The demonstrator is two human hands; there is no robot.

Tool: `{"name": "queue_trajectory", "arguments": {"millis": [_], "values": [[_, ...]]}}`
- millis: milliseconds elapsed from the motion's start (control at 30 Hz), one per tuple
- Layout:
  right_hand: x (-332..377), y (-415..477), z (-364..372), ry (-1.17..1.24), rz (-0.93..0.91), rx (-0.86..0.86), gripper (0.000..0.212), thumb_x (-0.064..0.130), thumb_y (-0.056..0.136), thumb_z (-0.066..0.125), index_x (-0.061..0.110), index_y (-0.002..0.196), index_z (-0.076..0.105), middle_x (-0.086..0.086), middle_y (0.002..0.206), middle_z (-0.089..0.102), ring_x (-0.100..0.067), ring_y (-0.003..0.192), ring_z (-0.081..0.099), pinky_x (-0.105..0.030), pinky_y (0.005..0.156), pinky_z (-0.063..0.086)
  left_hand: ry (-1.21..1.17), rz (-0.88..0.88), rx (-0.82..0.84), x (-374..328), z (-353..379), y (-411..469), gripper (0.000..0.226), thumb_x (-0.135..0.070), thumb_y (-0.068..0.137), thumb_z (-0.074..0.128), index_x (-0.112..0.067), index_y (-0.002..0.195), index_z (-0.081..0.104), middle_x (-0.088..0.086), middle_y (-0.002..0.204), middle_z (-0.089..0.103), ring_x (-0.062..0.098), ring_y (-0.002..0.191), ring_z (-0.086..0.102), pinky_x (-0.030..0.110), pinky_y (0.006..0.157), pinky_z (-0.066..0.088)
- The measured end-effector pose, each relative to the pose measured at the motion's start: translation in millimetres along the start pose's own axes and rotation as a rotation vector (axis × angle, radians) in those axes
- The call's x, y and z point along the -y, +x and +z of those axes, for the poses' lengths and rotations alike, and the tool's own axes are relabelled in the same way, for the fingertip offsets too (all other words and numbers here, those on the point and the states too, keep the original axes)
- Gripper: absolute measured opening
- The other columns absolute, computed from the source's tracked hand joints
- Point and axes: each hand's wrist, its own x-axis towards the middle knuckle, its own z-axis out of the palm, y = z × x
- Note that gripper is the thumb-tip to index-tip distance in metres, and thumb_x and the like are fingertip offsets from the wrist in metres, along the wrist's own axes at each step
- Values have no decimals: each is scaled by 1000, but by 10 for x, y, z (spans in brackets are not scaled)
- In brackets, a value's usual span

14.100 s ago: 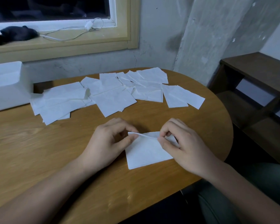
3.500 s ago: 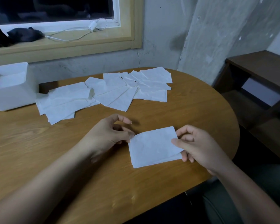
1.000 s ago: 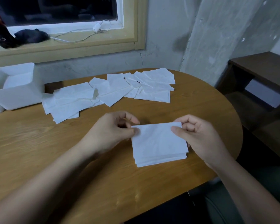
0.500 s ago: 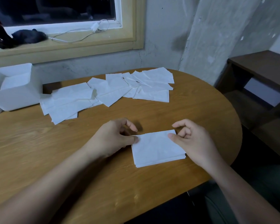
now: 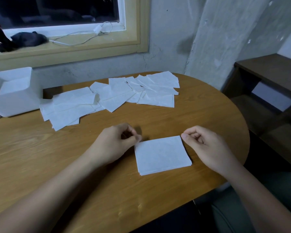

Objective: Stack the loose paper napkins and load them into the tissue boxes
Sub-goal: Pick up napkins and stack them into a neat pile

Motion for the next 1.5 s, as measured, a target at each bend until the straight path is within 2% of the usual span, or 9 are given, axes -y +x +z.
{"name": "queue_trajectory", "arguments": {"millis": [167,367,600,767,933,1100,1267,1367,1500], "values": [[101,56,-27,-182,51,198,45,68,83,78,42,117,64,20,111,58,1,91,58,-17,71,38,117,59,117,-15,77,-12,34,-67,81,82,-41,99,71,-18,111,59,-5,101,58,14,82,42],[162,162,-21,-177,67,296,38,60,77,87,41,102,66,20,113,57,0,89,58,-21,73,40,188,59,183,-93,93,-31,35,-62,81,84,-37,100,69,-19,110,50,-5,107,48,13,78,37],[244,203,-42,-118,82,385,46,54,69,90,36,99,59,10,102,68,-13,88,68,-38,73,59,135,6,181,-196,62,-99,35,-55,79,88,-33,93,63,-11,91,69,7,82,62,29,68,51],[217,223,-18,-46,83,413,63,57,63,91,46,113,54,7,102,72,-13,89,73,-45,85,63,106,-9,230,-181,30,-122,35,-56,79,88,-42,102,67,-18,97,70,-6,87,64,15,68,46],[270,256,-4,66,-7,361,53,38,78,92,45,118,59,4,100,73,-20,83,71,-45,80,63,95,-32,274,-187,-56,-104,20,-52,83,85,-38,92,73,-19,88,72,0,83,66,23,71,52],[444,395,112,210,-111,241,32,31,83,92,38,105,70,-2,92,72,-35,78,64,-53,72,59,0,20,149,-132,-324,-30,20,-44,85,87,-35,94,71,-17,105,66,-2,95,60,23,80,46],[809,660,407,341,-181,144,25,26,86,91,34,100,72,7,93,77,-18,84,73,-47,80,64,-117,57,-99,-4,-684,16,16,-33,91,83,-32,98,69,-17,103,71,2,98,62,24,78,46],[1051,880,611,399,-235,148,24,26,87,90,34,100,73,4,97,77,-23,88,73,-50,86,62,-225,74,-230,160,-860,12,15,-24,93,83,-26,99,69,-12,104,73,7,94,64,29,80,47],[1327,1152,853,401,-276,225,21,23,89,88,31,100,72,-3,78,67,-11,64,56,-29,65,49,-318,38,-348,440,-1014,-23,15,-16,94,82,-22,99,68,-9,100,71,4,82,59,29,76,45]]}}
